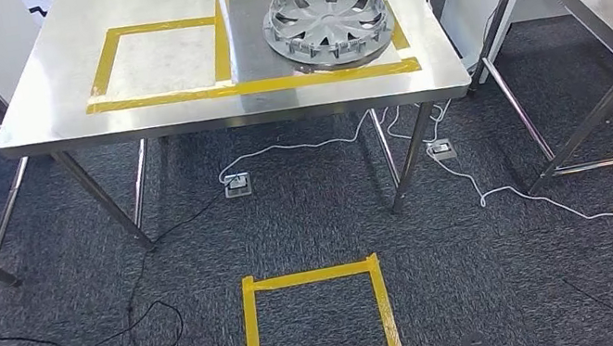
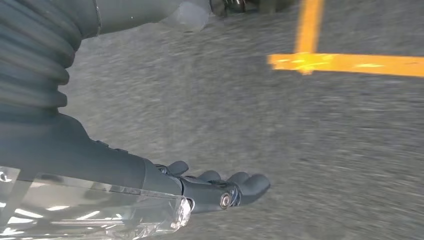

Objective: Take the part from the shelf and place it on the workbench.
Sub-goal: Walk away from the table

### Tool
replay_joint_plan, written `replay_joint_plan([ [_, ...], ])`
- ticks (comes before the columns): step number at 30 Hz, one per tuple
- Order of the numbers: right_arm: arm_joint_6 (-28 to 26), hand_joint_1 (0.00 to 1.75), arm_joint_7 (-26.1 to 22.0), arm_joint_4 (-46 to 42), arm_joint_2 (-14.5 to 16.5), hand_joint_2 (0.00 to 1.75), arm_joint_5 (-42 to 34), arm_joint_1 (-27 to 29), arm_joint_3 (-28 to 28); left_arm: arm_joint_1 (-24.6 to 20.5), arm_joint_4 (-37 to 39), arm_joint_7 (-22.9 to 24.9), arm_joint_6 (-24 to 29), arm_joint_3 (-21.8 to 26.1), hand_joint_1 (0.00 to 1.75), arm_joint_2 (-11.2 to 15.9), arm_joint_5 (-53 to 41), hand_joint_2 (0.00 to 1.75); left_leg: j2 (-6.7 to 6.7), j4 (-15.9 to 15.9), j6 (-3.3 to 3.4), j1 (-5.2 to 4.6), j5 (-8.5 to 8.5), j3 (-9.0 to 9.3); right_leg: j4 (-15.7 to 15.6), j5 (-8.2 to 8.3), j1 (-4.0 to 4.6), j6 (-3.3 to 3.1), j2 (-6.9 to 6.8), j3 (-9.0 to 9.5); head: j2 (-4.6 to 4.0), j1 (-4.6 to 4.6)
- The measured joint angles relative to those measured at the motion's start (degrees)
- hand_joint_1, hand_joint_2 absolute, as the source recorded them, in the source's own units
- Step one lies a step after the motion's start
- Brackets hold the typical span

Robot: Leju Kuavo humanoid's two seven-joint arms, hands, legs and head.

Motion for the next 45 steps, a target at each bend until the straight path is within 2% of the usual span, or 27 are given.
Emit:
replay_joint_plan([
  [1,0.1,0.00,0.2,1.3,0.3,1.75,0.1,-0.2,0.1,0.0,0.0,0.0,0.0,0.0,0.00,0.0,0.0,0.00,-0.06,0.0,0.06,-0.14,0.71,-0.89,3.3,-1.77,-0.01,0.03,0.04,-0.16,0.00,0.18],
  [3,0.2,0.00,0.4,3.3,0.8,1.75,0.3,-0.6,0.2,0.0,0.0,0.0,0.0,-0.1,0.00,0.0,-0.1,0.00,-0.03,0.1,0.06,-0.43,2.06,-2.66,5.6,-1.50,0.01,-0.31,0.11,1.37,0.00,0.46],
  [4,0.2,0.00,0.4,4.1,0.9,1.75,0.3,-0.7,0.2,0.0,0.0,0.0,0.0,-0.1,0.00,0.0,-0.1,0.00,0.01,0.1,0.03,-0.58,2.71,-3.45,3.7,-0.03,0.06,-0.66,0.15,3.36,0.00,0.53],
  [6,0.3,0.00,0.6,5.4,1.2,1.75,0.4,-1.1,0.4,0.0,0.0,0.1,0.0,-0.1,0.00,-0.1,-0.1,0.00,0.09,0.1,-0.17,-0.75,3.86,-4.53,-4.6,1.87,0.46,-1.78,0.21,9.39,0.00,0.58],
  [8,0.5,0.00,1.1,6.6,1.4,1.75,0.6,-1.6,0.5,0.0,0.0,0.0,0.0,-0.1,0.00,-0.2,-0.1,0.00,0.33,-0.1,-0.72,-0.60,5.04,-5.00,-11.9,1.60,1.04,-2.39,0.34,13.92,0.01,0.44],
  [9,0.7,0.00,1.4,7.1,1.4,1.75,0.8,-1.8,0.7,-0.1,0.0,0.0,0.0,-0.1,0.00,-0.3,-0.1,0.00,0.48,-0.4,-1.13,-0.43,5.69,-5.10,-13.6,1.42,1.33,-2.52,0.43,14.67,0.01,0.43],
  [11,1.0,0.00,1.8,8.1,1.6,1.75,1.1,-2.0,1.1,0.0,0.0,0.0,-0.1,-0.1,0.00,-0.4,-0.1,0.00,0.64,-1.1,-1.85,-0.12,6.56,-5.26,-14.5,2.87,1.53,-2.70,0.42,14.24,0.01,0.59],
  [12,1.1,0.00,1.9,8.6,1.8,1.75,1.3,-2.0,1.3,0.0,0.0,0.0,-0.1,-0.2,0.00,-0.4,-0.1,0.00,0.61,-0.6,-2.10,-0.10,5.47,-5.62,-15.0,3.81,1.46,-3.05,0.32,13.75,0.01,0.68],
  [15,1.2,0.00,2.0,9.4,2.2,1.75,1.6,-2.0,1.5,0.1,0.0,0.0,-0.2,-0.6,0.00,-0.4,-0.2,0.00,0.37,7.0,-2.46,-0.14,-3.27,-7.54,-15.2,6.38,1.23,-3.70,0.11,11.08,0.00,-0.02],
  [16,1.2,0.00,2.0,9.6,2.3,1.75,1.7,-2.0,1.5,0.1,0.0,0.0,-0.2,-0.6,0.00,-0.4,-0.2,0.00,0.34,10.5,-2.58,-0.14,-5.32,-7.92,-14.9,7.00,1.26,-3.67,0.09,9.96,0.00,-0.33],
  [17,1.2,0.00,1.9,9.8,2.5,1.75,1.7,-2.0,1.5,0.1,0.0,0.0,-0.2,-0.7,0.00,-0.4,-0.2,0.00,0.32,13.3,-2.71,-0.14,-5.94,-7.82,-14.5,7.57,1.30,-3.61,0.06,8.78,0.00,-0.55],
  [19,1.2,0.00,1.8,10.2,2.7,1.75,1.7,-2.0,1.6,0.1,0.0,0.0,-0.2,-0.8,0.00,-0.4,-0.2,0.00,0.34,14.3,-2.88,-0.14,-3.30,-5.53,-13.3,8.54,1.26,-3.39,-0.02,6.24,0.00,-0.78],
  [21,1.2,0.00,1.6,10.5,2.9,1.75,1.7,-2.0,1.8,0.0,0.1,0.0,-0.2,-0.9,0.00,-0.3,-0.3,0.00,0.34,8.7,-2.89,-0.09,-1.42,-0.28,-11.7,9.23,1.17,-2.94,-0.03,3.86,0.01,-0.92],
  [23,1.2,0.00,1.5,10.7,2.9,1.75,1.7,-1.9,1.9,-0.1,0.1,0.0,-0.2,-1.0,0.00,-0.3,-0.3,0.00,0.24,1.5,-2.47,-0.19,-3.39,4.71,-10.4,9.82,1.23,-2.40,0.03,2.54,0.01,-0.99],
  [24,1.2,0.00,1.5,10.8,2.9,1.75,1.7,-2.0,1.9,-0.1,0.1,-0.1,-0.2,-1.0,0.00,-0.3,-0.4,0.00,0.18,-0.4,-2.11,-0.35,-4.54,5.77,-10.2,10.22,1.24,-2.17,0.06,2.29,0.01,-0.98],
  [27,1.2,0.00,1.4,11.2,2.9,1.75,1.6,-1.9,2.1,-0.1,0.1,-0.1,-0.2,-1.0,0.00,-0.4,-0.4,0.00,0.22,-1.0,-0.80,-0.49,-3.58,5.03,-10.0,10.99,1.13,-1.53,0.19,1.67,0.00,-0.96],
  [28,1.2,0.00,1.3,11.4,2.9,1.75,1.6,-1.8,2.2,-0.1,0.1,-0.1,-0.2,-1.0,0.00,-0.4,-0.4,0.00,0.24,-1.0,-0.36,-0.38,-2.89,4.29,-9.0,9.51,1.05,-1.15,0.23,1.18,0.00,-0.83],
  [30,1.2,0.00,1.2,11.6,2.9,1.75,1.5,-1.7,2.5,-0.1,0.1,-0.1,-0.3,-1.0,0.00,-0.4,-0.4,0.00,0.21,-0.9,0.26,-0.28,-1.41,2.55,-3.7,3.60,0.79,-0.30,0.26,-0.09,0.00,-0.31],
  [32,1.2,0.00,1.1,11.7,2.9,0.87,1.5,-1.7,2.5,-0.1,0.1,-0.1,-0.3,-1.0,0.00,-0.4,-0.4,0.00,0.23,-0.9,0.41,-0.45,0.00,0.76,4.2,-1.49,0.59,0.14,0.26,-0.85,0.00,0.30],
  [33,1.2,0.00,1.1,11.8,3.0,0.44,1.5,-1.8,2.5,-0.1,0.1,-0.1,-0.3,-1.0,0.00,-0.4,-0.4,0.00,0.30,-0.9,0.43,-0.58,0.62,-0.12,6.7,-2.08,0.56,0.12,0.26,-0.57,0.00,0.46],
  [34,1.3,0.00,1.0,11.8,3.1,0.00,1.5,-1.9,2.6,-0.1,0.1,-0.1,-0.3,-1.0,0.00,-0.3,-0.4,0.00,0.36,-0.9,0.44,-0.75,1.21,-0.95,7.3,-1.18,0.59,-0.09,0.29,0.46,0.00,0.60],
  [35,1.4,0.00,0.9,11.9,3.1,0.00,1.5,-1.9,2.6,-0.1,0.1,-0.1,-0.3,-1.0,0.00,-0.3,-0.4,0.00,0.43,-0.9,0.46,-0.94,1.78,-1.72,5.7,0.65,0.67,-0.51,0.32,2.36,0.00,0.68],
  [37,1.9,0.00,0.7,12.0,3.1,0.00,1.5,-1.9,2.8,-0.1,0.1,-0.1,-0.4,-1.0,0.00,-0.4,-0.6,0.00,0.54,-0.9,0.42,-1.34,2.80,-2.83,-2.7,3.36,1.09,-2.06,0.34,8.28,0.01,0.76],
  [39,2.3,0.00,0.2,12.0,3.1,0.00,1.3,-2.1,2.9,-0.1,0.1,-0.1,-0.6,-1.0,0.00,-0.5,-0.8,0.00,0.82,-1.0,0.07,-1.40,3.76,-3.33,-11.3,2.57,1.57,-3.37,0.28,13.48,0.01,0.66],
  [41,2.7,0.00,-0.5,12.1,3.1,0.00,0.8,-2.4,3.0,-0.1,0.1,0.0,-0.8,-1.1,0.00,-0.5,-0.9,0.00,1.20,-1.3,-0.60,-1.10,4.77,-3.52,-14.5,1.88,1.95,-3.81,0.31,14.93,0.01,0.68],
  [43,3.0,0.00,-1.2,12.1,3.1,0.00,0.0,-2.4,3.0,0.0,0.1,0.2,-0.9,-1.1,0.00,-0.5,-1.0,0.00,1.16,-1.3,-1.25,-1.05,4.84,-3.79,-15.6,3.17,1.92,-3.78,0.26,14.77,0.00,0.81],
  [45,3.2,0.00,-1.5,12.2,3.2,0.00,-0.5,-2.2,3.0,0.0,0.1,0.3,-1.0,-1.1,0.00,-0.5,-1.2,0.00,0.60,1.8,-1.76,-1.07,1.59,-5.13,-16.4,4.55,1.60,-3.75,0.00,14.16,0.00,0.55],
])
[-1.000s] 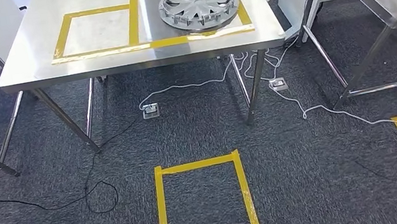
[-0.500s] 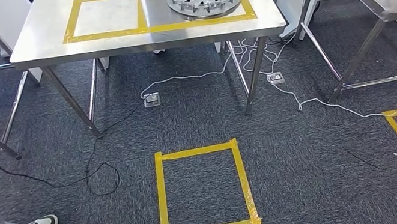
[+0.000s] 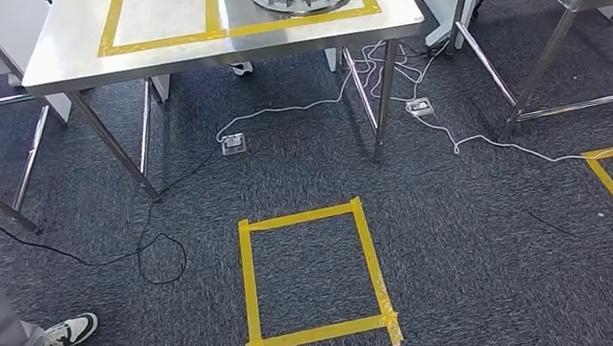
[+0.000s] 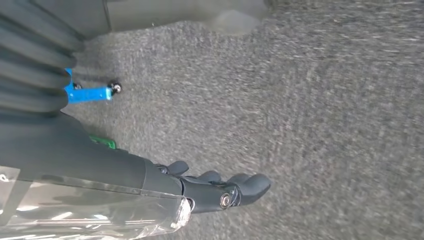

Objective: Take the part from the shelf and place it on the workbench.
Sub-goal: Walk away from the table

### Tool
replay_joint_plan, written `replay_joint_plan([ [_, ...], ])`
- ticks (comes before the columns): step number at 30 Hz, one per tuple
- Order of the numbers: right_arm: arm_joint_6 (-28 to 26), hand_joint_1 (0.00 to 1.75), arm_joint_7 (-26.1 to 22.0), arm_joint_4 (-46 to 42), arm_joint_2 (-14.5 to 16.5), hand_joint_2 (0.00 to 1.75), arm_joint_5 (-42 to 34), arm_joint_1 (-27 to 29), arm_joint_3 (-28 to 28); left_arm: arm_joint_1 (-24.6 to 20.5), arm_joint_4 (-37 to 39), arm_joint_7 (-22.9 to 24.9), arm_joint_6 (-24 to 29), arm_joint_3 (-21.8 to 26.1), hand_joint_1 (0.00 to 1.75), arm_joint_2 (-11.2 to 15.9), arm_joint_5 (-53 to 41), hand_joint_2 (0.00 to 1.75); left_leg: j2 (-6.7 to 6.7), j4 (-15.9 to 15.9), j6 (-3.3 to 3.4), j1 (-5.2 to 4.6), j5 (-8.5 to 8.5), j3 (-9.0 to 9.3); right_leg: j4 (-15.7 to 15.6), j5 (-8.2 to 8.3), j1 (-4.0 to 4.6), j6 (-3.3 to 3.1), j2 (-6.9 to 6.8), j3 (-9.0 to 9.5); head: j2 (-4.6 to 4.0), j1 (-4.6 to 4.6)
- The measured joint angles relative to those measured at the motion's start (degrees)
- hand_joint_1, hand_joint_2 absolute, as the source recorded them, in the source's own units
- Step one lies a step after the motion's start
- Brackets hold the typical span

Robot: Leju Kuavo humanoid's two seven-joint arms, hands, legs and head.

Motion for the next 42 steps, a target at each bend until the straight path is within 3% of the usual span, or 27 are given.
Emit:
replay_joint_plan([
  [2,0.0,0.00,0.0,0.1,0.1,0.00,0.0,0.0,0.0,0.0,0.0,0.3,0.0,0.0,0.00,0.1,-0.2,0.00,-0.44,7.7,-0.41,0.13,-5.28,-2.65,0.3,0.80,-0.08,-0.16,-0.44,-1.36,0.00,-0.74],
  [3,0.0,0.00,0.1,0.2,0.1,0.00,0.3,0.0,0.0,0.1,0.0,0.4,0.0,0.0,0.00,0.1,-0.3,0.00,-0.49,11.7,-0.56,0.15,-7.02,-3.84,0.6,1.10,-0.08,-0.14,-0.74,-2.09,0.00,-1.12],
  [4,0.1,0.00,0.2,0.2,0.2,0.00,0.6,0.0,0.0,0.1,0.0,0.5,0.0,0.0,0.00,0.1,-0.4,0.00,-0.48,14.4,-0.71,0.21,-7.50,-4.39,0.9,1.31,-0.09,-0.09,-1.14,-2.74,0.00,-1.43],
  [5,0.2,0.00,0.5,0.3,0.3,0.00,1.0,0.0,0.0,0.1,0.1,0.6,0.0,0.0,0.00,0.1,-0.6,0.00,-0.35,14.9,-0.87,0.30,-6.76,-3.97,1.3,1.46,-0.12,-0.02,-1.60,-3.32,0.00,-1.64],
  [6,0.4,0.00,0.8,0.3,0.3,0.00,1.4,0.0,0.1,0.1,0.1,0.7,0.0,0.0,0.00,0.1,-0.7,0.00,0.00,13.2,-1.05,0.42,-5.30,-2.38,1.7,1.52,-0.20,0.09,-2.09,-3.87,0.01,-1.78],
  [7,0.6,0.00,1.0,0.4,0.3,0.00,1.6,0.0,0.1,0.1,0.0,0.7,0.0,0.0,0.00,0.2,-0.8,0.00,0.91,9.6,-1.28,0.54,-3.63,0.25,2.3,1.45,-0.29,0.29,-2.57,-4.29,0.01,-1.90],
  [8,0.9,0.00,1.2,0.4,0.3,0.00,1.8,0.0,0.1,0.0,0.0,0.8,0.0,0.0,0.00,0.2,-0.9,0.00,2.59,5.2,-1.55,0.50,-2.74,3.17,3.0,1.28,-0.29,0.59,-2.97,-4.71,0.02,-2.07],
  [10,1.4,0.00,1.4,0.5,0.3,0.00,2.0,0.0,0.2,-0.2,0.0,0.8,0.0,-0.1,0.00,0.2,-1.0,0.00,5.25,-0.9,-1.19,0.28,-2.69,6.93,4.4,0.86,-0.11,1.19,-3.76,-5.38,0.02,-2.58],
  [11,1.8,0.00,1.4,0.5,0.2,0.00,2.1,-0.1,0.3,-0.2,0.0,0.8,0.0,-0.1,0.00,0.2,-1.1,0.00,5.63,-1.8,-0.67,0.11,-3.22,7.29,4.9,0.73,0.02,1.39,-4.28,-5.58,0.02,-2.70],
  [13,2.4,0.00,1.6,0.5,0.3,0.00,2.2,-0.1,0.4,-0.3,0.0,0.8,0.0,-0.3,0.00,0.2,-1.2,0.00,4.25,-2.1,0.68,0.22,-3.23,6.85,5.4,0.55,0.03,1.64,-5.32,-5.71,0.02,-2.66],
  [15,2.8,0.00,1.8,0.6,0.3,0.00,2.3,0.0,0.7,-0.3,0.0,0.9,0.0,-0.3,0.00,0.2,-1.3,0.00,2.62,-2.2,1.67,0.43,-2.71,6.40,6.9,-0.94,-0.28,2.33,-3.58,-6.19,0.02,-2.58],
  [17,3.0,0.00,1.9,0.7,0.3,0.00,2.4,0.1,1.1,-0.4,0.0,0.9,0.0,-0.4,0.00,0.1,-1.4,0.00,0.91,-2.2,2.28,0.48,-2.14,5.83,12.3,-4.71,-0.76,3.12,-0.74,-8.07,0.01,-2.18],
  [19,3.4,0.00,2.0,0.9,0.3,0.00,2.4,0.3,1.3,-0.4,0.0,0.9,0.0,-0.8,0.00,0.1,-1.5,0.00,-0.90,-2.2,2.48,0.33,-1.65,5.38,18.7,-7.58,-0.98,3.27,0.00,-10.24,0.01,-1.63],
  [20,3.6,0.00,2.1,0.9,0.3,0.00,2.3,0.3,1.4,-0.4,0.0,0.9,0.0,-1.0,0.00,0.1,-1.6,0.00,-1.75,-2.2,2.48,0.20,-1.46,5.28,19.8,-7.43,-0.97,3.08,0.10,-10.50,0.01,-1.37],
  [21,3.8,0.00,2.2,0.9,0.4,0.00,2.3,0.3,1.4,-0.4,0.0,0.9,0.0,-1.2,0.00,0.1,-1.6,0.00,-2.53,-2.2,2.47,0.03,-1.30,5.24,18.8,-6.11,-0.90,2.69,0.29,-9.92,0.01,-1.21],
  [24,4.4,0.00,2.3,1.0,0.3,0.00,2.3,0.2,1.5,-0.5,0.0,0.9,-0.1,-1.4,0.00,0.0,-1.7,0.00,-4.46,-2.2,2.19,-0.17,-0.78,5.06,9.0,-0.53,-0.42,0.74,2.97,-5.86,0.01,-1.32],
  [26,4.9,0.00,2.3,1.2,0.0,0.00,2.6,0.1,1.6,-0.6,0.0,0.9,-0.2,-1.4,0.00,-0.2,-1.8,0.00,-5.54,-2.3,1.59,0.30,-0.24,4.55,6.0,0.69,-0.04,-0.18,4.43,-4.87,0.00,-1.37],
  [28,5.6,0.00,2.4,1.3,-0.1,0.00,2.9,-0.1,1.9,-0.5,0.0,0.9,-0.1,-1.4,0.00,-0.3,-1.9,0.00,-6.24,-2.6,0.98,0.63,0.25,4.22,4.7,1.53,0.07,-0.77,3.87,-4.51,0.01,-0.89],
  [30,6.1,0.00,2.5,1.3,-0.1,0.00,3.2,-0.4,2.3,-0.4,0.0,0.9,-0.1,-1.5,0.00,-0.2,-1.9,0.00,-3.61,-1.7,0.58,0.37,-0.86,3.28,1.9,2.31,-0.27,-0.92,2.78,-3.51,0.01,-0.77],
  [32,6.5,0.00,2.5,1.3,0.0,0.00,3.4,-0.4,2.7,-0.6,0.0,1.0,-0.1,-1.5,0.00,-0.1,-1.9,0.00,-0.43,3.3,0.00,0.36,-4.20,0.80,0.3,2.64,-0.55,-0.54,1.41,-3.10,0.01,-1.36],
  [34,6.8,0.00,2.5,1.4,0.0,0.00,3.6,0.0,2.8,-0.6,0.0,1.0,-0.1,-1.6,0.00,0.0,-1.9,0.00,-0.11,9.4,-0.91,0.89,-6.81,-1.72,0.6,2.57,-0.71,-0.24,-0.18,-3.44,0.01,-1.90],
  [35,7.0,0.00,2.5,1.4,0.1,0.00,3.8,0.0,2.9,-0.6,0.0,1.0,-0.1,-1.7,0.00,0.0,-1.9,0.00,-0.08,10.5,-1.36,1.15,-6.75,-2.02,1.1,2.42,-0.86,-0.01,-0.97,-3.69,0.00,-2.02],
  [36,7.2,0.00,2.5,1.4,0.1,0.00,3.9,0.0,3.0,-0.5,0.0,1.0,-0.1,-1.7,0.00,0.1,-1.9,0.00,0.13,9.6,-1.79,1.36,-5.74,-1.30,1.6,2.21,-1.03,0.31,-1.68,-4.01,0.01,-2.13],
  [37,7.3,0.00,2.5,1.5,0.2,0.00,3.9,0.0,3.1,-0.5,0.0,1.0,-0.1,-1.7,0.00,0.1,-1.9,0.00,0.79,6.7,-2.17,1.55,-4.05,0.49,2.3,1.91,-1.23,0.75,-2.32,-4.37,0.01,-2.31],
  [39,7.6,0.00,2.4,1.5,0.1,0.00,4.0,-0.3,3.4,-0.6,0.0,1.0,-0.1,-1.7,0.00,0.2,-2.0,0.00,3.84,0.8,-2.13,1.55,-2.19,3.78,4.1,1.09,-1.37,1.87,-3.27,-5.03,0.01,-2.84],
  [41,7.9,0.00,2.4,1.5,0.0,0.00,4.0,-0.5,3.7,-0.7,0.0,0.9,-0.1,-1.8,0.00,0.2,-2.2,0.00,5.77,-0.9,-0.86,1.26,-2.29,4.44,5.2,0.51,-1.28,2.81,-3.95,-5.30,0.01,-3.02],
  [42,8.1,0.00,2.4,1.5,0.0,0.00,4.0,-0.5,3.8,-0.7,0.0,0.9,-0.1,-1.8,0.00,0.2,-2.2,0.00,5.45,-0.8,-0.19,1.20,-2.07,4.19,5.4,0.41,-1.30,3.14,-4.38,-5.26,0.01,-2.97],
])
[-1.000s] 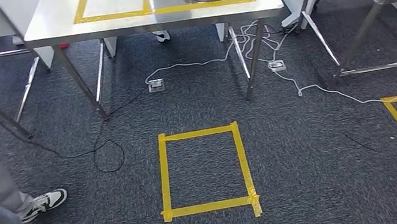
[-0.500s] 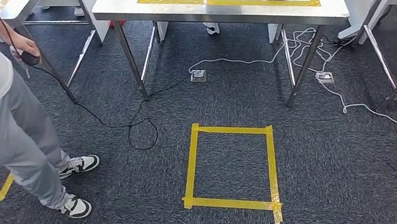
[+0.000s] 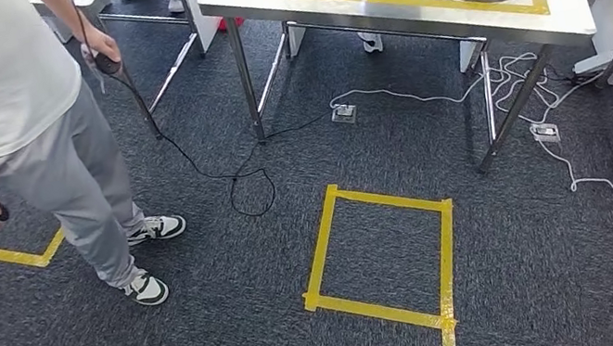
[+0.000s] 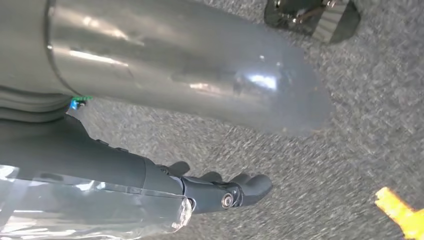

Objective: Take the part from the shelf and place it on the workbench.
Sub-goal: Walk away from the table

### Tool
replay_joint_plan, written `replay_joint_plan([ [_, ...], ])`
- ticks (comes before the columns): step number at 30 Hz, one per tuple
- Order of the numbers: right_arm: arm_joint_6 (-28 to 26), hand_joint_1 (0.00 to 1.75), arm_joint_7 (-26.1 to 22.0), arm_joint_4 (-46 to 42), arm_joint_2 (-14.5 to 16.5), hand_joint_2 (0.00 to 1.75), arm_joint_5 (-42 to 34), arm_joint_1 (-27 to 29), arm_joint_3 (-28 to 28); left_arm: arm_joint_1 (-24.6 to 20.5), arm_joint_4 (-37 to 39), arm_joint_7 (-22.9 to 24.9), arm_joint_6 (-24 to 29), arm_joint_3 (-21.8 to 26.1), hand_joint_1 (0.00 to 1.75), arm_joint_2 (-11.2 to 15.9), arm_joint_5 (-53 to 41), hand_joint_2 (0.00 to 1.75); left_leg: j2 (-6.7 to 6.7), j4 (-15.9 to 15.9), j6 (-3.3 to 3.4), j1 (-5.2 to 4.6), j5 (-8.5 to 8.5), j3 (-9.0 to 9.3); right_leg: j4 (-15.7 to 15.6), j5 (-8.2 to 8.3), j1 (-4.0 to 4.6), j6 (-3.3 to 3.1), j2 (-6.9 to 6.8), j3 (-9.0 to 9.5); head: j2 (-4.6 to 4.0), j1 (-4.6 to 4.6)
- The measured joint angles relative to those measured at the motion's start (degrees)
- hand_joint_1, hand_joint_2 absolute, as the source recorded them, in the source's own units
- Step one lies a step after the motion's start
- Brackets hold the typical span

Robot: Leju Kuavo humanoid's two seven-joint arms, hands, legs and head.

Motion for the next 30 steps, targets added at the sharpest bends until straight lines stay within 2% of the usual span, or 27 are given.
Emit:
replay_joint_plan([
  [1,0.1,0.00,0.0,0.0,0.1,0.00,0.0,0.0,0.1,0.0,0.0,0.0,0.0,0.0,0.00,0.0,0.0,0.00,-0.76,0.1,0.66,-0.03,0.13,-0.21,0.0,0.01,-0.10,0.24,-0.46,0.06,0.00,0.08],
  [3,0.2,0.00,0.0,0.0,0.0,0.00,0.0,0.1,0.3,-0.2,0.0,0.0,0.0,0.0,0.00,0.0,-0.1,0.00,-2.34,0.0,1.53,0.09,0.68,-0.63,1.1,-1.44,-0.33,0.85,0.35,-0.24,0.00,0.22],
  [4,0.2,0.00,0.0,0.1,0.0,0.00,0.0,0.2,0.4,-0.3,0.0,0.0,0.0,0.0,0.00,0.0,-0.1,0.00,-3.19,-0.1,1.90,0.17,1.01,-0.90,3.2,-3.24,-0.42,1.11,1.46,-0.92,-0.01,0.33],
  [6,0.3,0.00,0.0,0.1,0.0,0.00,0.0,0.5,0.5,-0.5,0.0,-0.1,0.0,0.0,0.00,-0.1,-0.2,0.00,-5.05,-0.1,2.33,0.06,1.64,-1.65,10.2,-7.87,-0.50,1.38,3.72,-3.30,0.00,0.72],
  [7,0.4,0.00,0.0,0.1,0.0,0.00,0.0,0.6,0.5,-0.5,0.0,-0.1,0.0,0.0,0.00,-0.2,-0.2,0.00,-6.05,0.0,2.44,-0.06,1.95,-2.02,13.5,-9.44,-0.49,1.30,4.19,-4.43,0.01,0.94],
  [8,0.5,0.00,0.0,0.2,0.0,0.00,0.0,0.7,0.5,-0.5,0.0,-0.2,0.0,0.0,0.00,-0.2,-0.2,0.00,-7.03,0.0,2.48,-0.21,2.24,-2.33,15.3,-9.92,-0.43,1.09,4.44,-4.93,0.01,1.20],
  [9,0.7,0.00,0.0,0.2,0.0,0.00,0.0,0.7,0.5,-0.5,0.0,-0.2,0.0,0.0,0.00,-0.2,-0.2,0.00,-7.97,0.0,2.49,-0.37,2.51,-2.57,14.9,-9.23,-0.35,0.73,4.63,-4.55,0.01,1.43],
  [10,0.8,0.00,0.0,0.2,0.0,0.00,0.1,0.6,0.6,-0.5,0.0,-0.2,0.0,0.0,0.00,-0.1,-0.2,0.00,-8.86,0.0,2.47,-0.52,2.77,-2.71,12.4,-7.51,-0.24,0.24,4.94,-3.22,0.01,1.61],
  [11,1.0,0.00,0.0,0.2,0.0,0.00,0.2,0.5,0.6,-0.5,0.0,-0.2,0.0,0.0,0.00,-0.2,-0.2,0.00,-9.67,0.0,2.42,-0.63,3.01,-2.80,8.4,-5.42,-0.05,-0.40,5.83,-1.29,0.01,1.71],
  [13,1.4,0.00,0.2,0.2,-0.2,0.00,0.3,0.3,0.7,-0.6,0.0,-0.2,0.0,0.0,0.00,-0.3,-0.2,0.00,-11.08,-0.1,2.02,-0.66,3.58,-3.11,1.5,-2.83,0.17,-1.67,8.55,1.80,0.01,1.62],
  [14,1.6,0.00,0.4,0.3,-0.3,0.00,0.3,0.2,0.8,-0.6,0.0,-0.3,0.0,0.0,0.00,-0.4,-0.2,0.00,-11.70,-0.1,1.68,-0.48,3.91,-3.33,-0.1,-2.47,0.30,-2.06,9.57,2.43,0.00,1.66],
  [15,1.7,0.00,0.7,0.3,-0.3,0.00,0.3,0.1,0.8,-0.6,0.0,-0.3,-0.1,0.0,0.00,-0.5,-0.2,0.00,-12.28,-0.3,1.24,-0.28,4.29,-3.55,-0.6,-2.51,0.40,-2.24,9.87,2.49,-0.01,1.75],
  [16,1.9,0.00,0.9,0.3,-0.3,0.00,0.3,0.0,0.8,-0.6,0.0,-0.2,-0.1,0.0,0.00,-0.5,-0.2,0.00,-12.90,-0.5,0.77,-0.13,4.71,-3.71,-0.9,-2.14,0.50,-2.28,9.39,2.50,0.00,1.97],
  [17,2.1,0.00,1.0,0.3,-0.3,0.00,0.3,-0.1,0.8,-0.5,0.0,-0.2,-0.1,0.0,0.00,-0.5,-0.2,0.00,-12.46,-0.6,0.46,-0.20,4.88,-3.91,-1.5,-1.60,0.44,-2.19,8.69,2.61,0.00,2.18],
  [18,2.3,0.00,1.1,0.3,-0.2,0.00,0.2,-0.2,0.9,-0.3,0.0,-0.1,-0.1,0.0,0.00,-0.5,-0.2,0.00,-10.87,-0.2,0.21,-0.40,4.37,-4.27,-2.3,-0.93,0.37,-2.25,8.01,2.71,0.00,2.07],
  [19,2.4,0.00,1.2,0.3,-0.2,0.00,0.3,-0.2,0.9,-0.3,0.0,-0.1,-0.1,0.0,0.00,-0.4,-0.2,0.00,-8.91,1.1,0.02,-0.57,3.05,-4.99,-3.0,-0.23,0.26,-2.28,7.21,2.73,0.00,1.71],
  [20,2.5,0.00,1.2,0.3,-0.1,0.00,0.3,-0.1,1.0,-0.3,0.0,0.0,-0.1,0.0,0.00,-0.4,-0.1,0.00,-6.77,3.7,-0.09,-0.61,1.00,-6.09,-3.5,0.27,0.19,-2.23,6.37,2.62,0.00,1.28],
  [21,2.7,0.00,1.3,0.4,-0.1,0.00,0.4,0.1,1.2,-0.4,0.0,0.0,-0.1,-0.1,0.00,-0.3,-0.1,0.00,-5.59,7.0,-0.34,-0.52,-1.26,-7.37,-3.5,0.50,0.23,-2.34,5.60,2.34,0.00,0.78],
  [22,2.7,0.00,1.4,0.4,-0.1,0.00,0.5,0.3,1.3,-0.4,0.0,0.0,-0.1,-0.1,0.00,-0.3,-0.1,0.00,-5.38,10.4,-0.62,-0.33,-3.04,-8.50,-3.4,0.62,0.24,-2.29,4.64,2.00,0.00,0.41],
  [23,2.8,0.00,1.4,0.4,-0.1,0.00,0.5,0.4,1.5,-0.3,0.0,0.0,-0.1,-0.1,0.00,-0.3,-0.1,0.00,-5.41,12.6,-0.89,-0.18,-3.89,-8.96,-3.1,0.64,0.23,-2.23,3.75,1.66,0.00,0.18],
  [24,2.8,0.00,1.5,0.5,-0.1,0.00,0.6,0.4,1.6,-0.2,0.0,0.0,-0.1,-0.1,0.00,-0.3,-0.1,0.00,-5.36,12.9,-1.14,-0.07,-3.75,-8.42,-2.8,0.63,0.22,-2.16,2.91,1.35,0.00,-0.06],
  [25,2.9,0.00,1.5,0.5,-0.1,0.00,0.6,0.3,1.7,-0.2,0.0,0.0,0.0,-0.1,0.00,-0.3,-0.1,0.00,-5.06,11.0,-1.35,0.02,-2.74,-6.73,-2.4,0.56,0.17,-2.02,2.15,1.05,0.00,-0.25],
  [26,2.9,0.00,1.5,0.5,-0.1,0.00,0.6,0.3,1.7,-0.1,0.0,0.0,0.0,-0.1,0.00,-0.3,0.0,0.00,-4.25,7.4,-1.47,0.07,-1.40,-4.22,-2.0,0.42,0.11,-1.78,1.48,0.82,0.00,-0.39],
  [27,2.9,0.00,1.5,0.6,-0.1,0.00,0.6,0.2,1.8,-0.2,0.0,0.1,0.0,-0.1,0.00,-0.2,0.0,0.00,-2.91,4.0,-1.32,-0.06,-0.58,-1.93,-1.5,0.20,0.16,-1.43,0.93,0.56,0.00,-0.58],
  [28,2.9,0.00,1.5,0.6,-0.1,0.00,0.6,0.1,1.8,-0.2,0.0,0.1,0.0,-0.2,0.00,-0.2,0.0,0.00,-1.82,1.2,-0.94,-0.19,-0.03,-0.29,-1.0,-0.05,0.22,-1.03,0.48,0.40,0.00,-0.70],
  [29,2.9,0.00,1.5,0.6,-0.2,0.00,0.6,0.0,1.8,-0.2,0.0,0.1,0.0,-0.2,0.00,-0.2,0.0,0.00,-1.04,-0.2,-0.41,-0.36,0.03,0.46,-0.6,-0.21,0.27,-0.66,0.09,0.32,0.00,-0.73],
  [30,2.9,0.00,1.5,0.6,-0.2,0.00,0.6,-0.1,1.9,-0.2,0.0,0.1,0.0,-0.2,0.00,-0.2,0.0,0.00,-0.92,-0.4,0.22,-0.58,-0.12,0.39,-0.5,-0.26,0.30,-0.33,-0.24,0.30,0.00,-0.72],
])
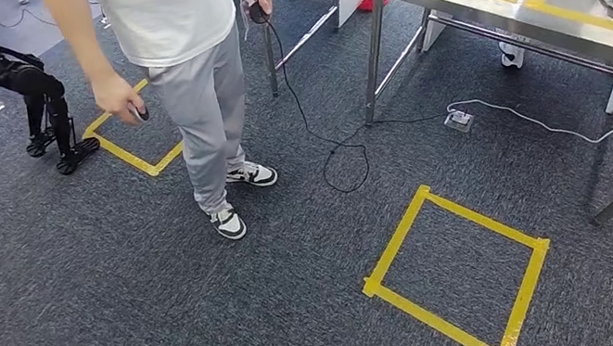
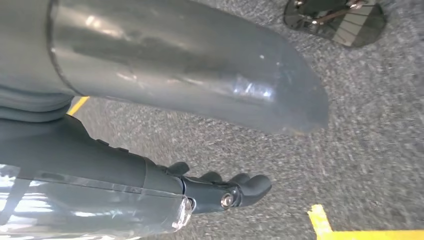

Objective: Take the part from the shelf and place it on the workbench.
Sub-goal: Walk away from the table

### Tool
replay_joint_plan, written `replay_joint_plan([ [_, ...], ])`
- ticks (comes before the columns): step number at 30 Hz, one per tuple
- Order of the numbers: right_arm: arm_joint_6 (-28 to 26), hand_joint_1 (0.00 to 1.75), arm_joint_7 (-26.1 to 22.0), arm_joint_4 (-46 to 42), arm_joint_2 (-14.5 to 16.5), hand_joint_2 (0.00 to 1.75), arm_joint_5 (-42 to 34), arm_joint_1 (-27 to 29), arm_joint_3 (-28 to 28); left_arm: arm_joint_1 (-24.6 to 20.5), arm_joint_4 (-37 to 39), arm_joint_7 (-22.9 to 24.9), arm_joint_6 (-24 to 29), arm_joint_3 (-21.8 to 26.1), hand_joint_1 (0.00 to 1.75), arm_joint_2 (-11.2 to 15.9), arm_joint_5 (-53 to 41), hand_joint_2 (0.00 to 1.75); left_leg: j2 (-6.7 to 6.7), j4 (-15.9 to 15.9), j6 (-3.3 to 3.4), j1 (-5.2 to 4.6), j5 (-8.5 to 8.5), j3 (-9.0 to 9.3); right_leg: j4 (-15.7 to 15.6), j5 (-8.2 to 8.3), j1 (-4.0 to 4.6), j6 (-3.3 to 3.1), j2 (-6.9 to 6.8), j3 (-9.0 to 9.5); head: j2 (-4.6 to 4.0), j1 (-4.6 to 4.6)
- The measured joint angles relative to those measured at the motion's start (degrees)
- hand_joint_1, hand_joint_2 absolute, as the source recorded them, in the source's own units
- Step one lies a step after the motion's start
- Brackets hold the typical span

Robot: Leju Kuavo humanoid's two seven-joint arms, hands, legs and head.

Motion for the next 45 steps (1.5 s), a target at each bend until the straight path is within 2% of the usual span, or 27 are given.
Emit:
replay_joint_plan([
  [2,0.0,0.00,0.0,0.0,0.0,0.00,0.0,-0.1,0.0,0.0,0.0,0.0,0.0,-0.1,0.00,0.0,0.0,0.00,-1.12,-0.2,1.00,-0.05,0.40,-0.35,0.1,-0.07,-0.21,0.55,-0.44,0.06,-0.01,0.07],
  [4,0.0,0.00,0.0,0.0,0.1,0.00,0.0,0.0,0.1,0.0,0.0,0.0,0.0,-0.2,0.00,0.0,0.0,0.00,-2.41,-0.3,1.79,0.11,0.91,-0.74,2.1,-2.09,-0.48,1.18,1.31,-0.67,-0.01,0.21],
  [6,-0.1,0.00,0.0,0.0,-0.1,0.00,0.0,0.3,0.1,-0.2,0.0,-0.1,0.0,-0.3,0.00,-0.1,0.0,0.00,-3.93,-0.3,2.36,0.13,1.40,-1.24,8.5,-6.44,-0.63,1.59,3.89,-2.98,-0.01,0.75],
  [8,-0.1,0.00,0.0,0.1,-0.1,0.00,0.0,0.6,0.2,-0.2,0.0,-0.2,0.0,-0.3,0.00,-0.3,0.0,0.00,-5.65,-0.3,2.61,-0.05,1.83,-1.71,15.1,-9.43,-0.61,1.52,4.71,-5.31,-0.01,1.23],
  [9,-0.1,0.00,0.0,0.1,-0.1,0.00,0.0,0.6,0.3,-0.2,0.0,-0.2,-0.1,-0.3,0.00,-0.3,0.0,0.00,-6.53,-0.3,2.63,-0.16,2.02,-1.87,15.9,-9.30,-0.59,1.31,4.84,-5.48,-0.01,1.39],
  [10,-0.1,0.00,0.0,0.1,-0.1,0.00,0.0,0.6,0.3,-0.1,0.0,-0.2,-0.1,-0.3,0.00,-0.3,0.0,0.00,-7.41,-0.3,2.60,-0.28,2.20,-1.94,14.6,-8.00,-0.55,0.97,5.02,-4.69,-0.01,1.49],
  [11,-0.1,0.00,0.0,0.1,-0.1,0.00,0.0,0.5,0.4,-0.1,0.0,-0.2,-0.1,-0.3,0.00,-0.4,-0.1,0.00,-8.26,-0.3,2.54,-0.39,2.38,-1.96,11.3,-5.89,-0.46,0.50,5.55,-3.07,-0.01,1.57],
  [13,-0.1,0.00,0.0,0.1,-0.3,0.00,0.0,0.4,0.4,-0.2,0.0,-0.3,-0.1,-0.3,0.00,-0.6,-0.1,0.00,-9.85,-0.3,2.30,-0.41,2.78,-2.10,3.7,-2.38,-0.28,-0.69,8.12,0.34,0.00,1.50],
  [15,0.0,0.00,0.0,0.1,-0.6,0.00,0.1,0.2,0.4,-0.3,0.0,-0.3,-0.1,-0.3,0.00,-0.8,-0.2,0.00,-11.17,-0.4,1.66,-0.09,3.33,-2.60,0.2,-1.51,-0.07,-1.49,9.86,1.69,0.01,1.54],
  [17,0.0,0.00,0.1,0.1,-0.7,0.00,0.1,0.0,0.5,-0.2,0.0,-0.3,-0.1,-0.3,0.00,-0.9,-0.3,0.00,-12.26,-0.6,0.72,0.15,3.97,-3.10,-0.9,-1.24,-0.01,-1.71,8.97,1.93,0.01,2.01],
  [19,0.1,0.00,0.1,0.1,-0.7,0.00,0.2,-0.3,0.5,0.0,0.0,-0.2,0.0,-0.4,0.00,-0.8,-0.3,0.00,-9.49,0.4,0.16,-0.16,3.04,-3.98,-2.4,-0.29,-0.20,-1.64,7.59,2.30,0.00,1.99],
  [21,0.1,0.00,0.1,0.1,-0.6,0.00,0.2,-0.1,0.8,0.0,0.0,-0.1,0.0,-0.4,0.00,-0.7,-0.3,0.00,-5.34,5.4,-0.21,-0.30,-0.61,-6.32,-3.2,0.47,-0.25,-1.55,6.01,2.30,0.00,1.23],
  [23,0.2,0.00,0.1,0.1,-0.6,0.00,0.2,0.3,1.0,-0.1,0.0,-0.1,0.0,-0.4,0.00,-0.7,-0.3,0.00,-4.50,12.0,-0.84,0.11,-3.98,-8.87,-3.1,0.57,-0.22,-1.56,4.21,1.97,0.00,0.62],
  [24,0.2,0.00,0.2,0.1,-0.6,0.00,0.2,0.4,1.0,0.0,0.0,-0.1,0.0,-0.4,0.00,-0.7,-0.3,0.00,-4.49,13.4,-1.15,0.33,-4.29,-9.08,-3.0,0.54,-0.25,-1.51,3.35,1.84,0.00,0.40],
  [25,0.2,0.00,0.2,0.1,-0.6,0.00,0.2,0.4,1.1,0.0,0.0,-0.1,0.0,-0.4,0.00,-0.6,-0.3,0.00,-4.37,12.8,-1.43,0.52,-3.61,-8.21,-2.8,0.47,-0.31,-1.39,2.56,1.73,0.01,0.18],
  [26,0.2,0.00,0.2,0.1,-0.5,0.00,0.2,0.3,1.1,0.1,0.0,-0.1,0.0,-0.4,0.00,-0.5,-0.3,0.00,-3.81,10.0,-1.66,0.66,-2.14,-6.18,-2.5,0.32,-0.39,-1.16,1.87,1.66,0.01,-0.07],
  [28,0.2,0.00,0.1,0.2,-0.5,0.00,0.1,0.2,1.2,0.0,0.0,-0.1,0.0,-0.4,0.00,-0.4,-0.4,0.00,-0.88,2.8,-1.66,0.67,0.02,-1.67,-1.6,-0.25,-0.40,-0.39,0.74,1.57,0.01,-0.73],
  [30,0.4,0.00,0.1,0.1,-0.5,0.00,0.1,0.1,1.3,-0.1,0.0,-0.1,0.0,-0.4,0.00,-0.4,-0.4,0.00,1.14,-0.4,-0.64,0.36,0.25,0.05,-0.9,-0.74,-0.19,0.31,-0.08,1.52,0.01,-0.88],
  [31,0.5,0.00,0.1,0.1,-0.5,0.00,0.0,0.0,1.3,-0.1,0.0,-0.1,0.0,-0.4,0.00,-0.4,-0.5,0.00,0.97,-0.4,0.05,0.19,0.25,-0.10,-0.8,-0.83,-0.12,0.54,-0.43,1.56,0.00,-0.81],
  [33,0.6,0.00,0.0,0.1,-0.3,0.00,0.0,-0.1,1.4,-0.1,0.0,-0.1,0.0,-0.5,0.00,-0.4,-0.6,0.00,-0.43,-0.5,0.94,0.12,0.50,-0.40,-0.6,-1.21,-0.35,0.99,-0.68,1.65,0.00,-0.64],
  [35,0.7,0.00,0.0,0.1,-0.3,0.00,0.0,0.1,1.4,-0.2,0.0,-0.1,0.1,-0.5,0.00,-0.4,-0.7,0.00,-2.05,-0.6,1.66,0.23,0.92,-0.66,2.3,-3.83,-0.64,1.48,1.35,0.58,0.00,-0.50],
  [37,0.8,0.00,0.0,0.1,-0.4,0.00,0.0,0.4,1.4,-0.4,0.0,-0.2,0.1,-0.5,0.00,-0.5,-0.8,0.00,-3.84,-0.6,2.20,0.13,1.28,-1.08,9.8,-8.17,-0.72,1.63,3.93,-2.36,0.00,-0.07],
  [39,0.9,0.00,0.0,0.1,-0.4,0.00,0.0,0.7,1.4,-0.4,0.0,-0.2,0.1,-0.5,0.00,-0.6,-0.9,0.00,-5.77,-0.5,2.50,-0.11,1.57,-1.37,15.9,-10.17,-0.63,1.37,4.74,-4.88,0.00,0.46],
  [40,0.9,0.00,0.0,0.1,-0.4,0.00,0.0,0.7,1.4,-0.4,0.0,-0.2,0.1,-0.6,0.00,-0.6,-0.9,0.00,-6.74,-0.5,2.55,-0.25,1.69,-1.41,16.0,-9.38,-0.57,1.09,4.91,-4.95,0.01,0.72],
  [41,0.9,0.00,0.0,0.1,-0.4,0.00,0.0,0.6,1.4,-0.4,0.0,-0.2,0.1,-0.6,0.00,-0.6,-0.9,0.00,-7.69,-0.5,2.54,-0.38,1.81,-1.39,13.6,-7.43,-0.51,0.70,5.23,-4.01,0.00,0.93],
  [43,0.9,0.00,0.0,0.1,-0.5,0.00,0.0,0.5,1.4,-0.4,0.0,-0.2,0.1,-0.6,0.00,-0.7,-0.9,0.00,-9.45,-0.5,2.35,-0.60,2.08,-1.36,6.0,-2.95,-0.38,-0.32,7.33,-0.95,-0.01,1.12],
  [45,0.9,0.00,0.0,0.1,-0.7,0.00,0.0,0.4,1.4,-0.5,0.0,-0.2,0.1,-0.6,0.00,-0.9,-0.9,0.00,-10.92,-0.5,1.86,-0.50,2.46,-1.71,1.2,-1.09,-0.29,-1.04,9.43,0.82,0.00,1.14],
])
